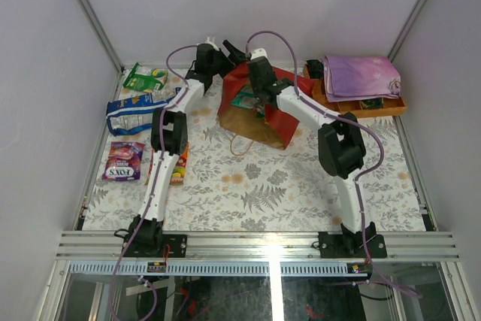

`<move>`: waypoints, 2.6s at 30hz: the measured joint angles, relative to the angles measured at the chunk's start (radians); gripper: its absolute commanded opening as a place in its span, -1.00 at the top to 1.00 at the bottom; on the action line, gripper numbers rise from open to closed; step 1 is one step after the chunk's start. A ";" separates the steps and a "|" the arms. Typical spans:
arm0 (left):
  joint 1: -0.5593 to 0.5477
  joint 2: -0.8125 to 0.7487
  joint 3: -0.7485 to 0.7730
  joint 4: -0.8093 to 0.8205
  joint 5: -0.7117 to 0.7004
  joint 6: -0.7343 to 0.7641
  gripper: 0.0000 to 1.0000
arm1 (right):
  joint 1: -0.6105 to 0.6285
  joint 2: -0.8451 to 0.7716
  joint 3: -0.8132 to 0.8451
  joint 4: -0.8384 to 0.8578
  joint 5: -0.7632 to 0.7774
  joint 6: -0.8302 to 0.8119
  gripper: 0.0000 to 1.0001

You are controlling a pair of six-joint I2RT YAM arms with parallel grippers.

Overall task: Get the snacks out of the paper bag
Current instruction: Take out the snack from the paper bag.

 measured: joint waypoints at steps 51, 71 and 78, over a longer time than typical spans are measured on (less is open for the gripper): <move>-0.201 -0.564 -1.378 0.745 -0.299 -0.445 -0.38 | -0.019 0.077 0.109 0.018 -0.088 0.015 1.00; -0.224 -0.369 -1.119 0.789 -0.485 -0.675 -0.06 | -0.021 0.051 0.055 0.062 -0.081 0.014 1.00; -0.232 -0.358 -1.110 0.738 -0.501 -0.662 0.99 | -0.022 0.035 0.034 0.063 -0.080 0.014 1.00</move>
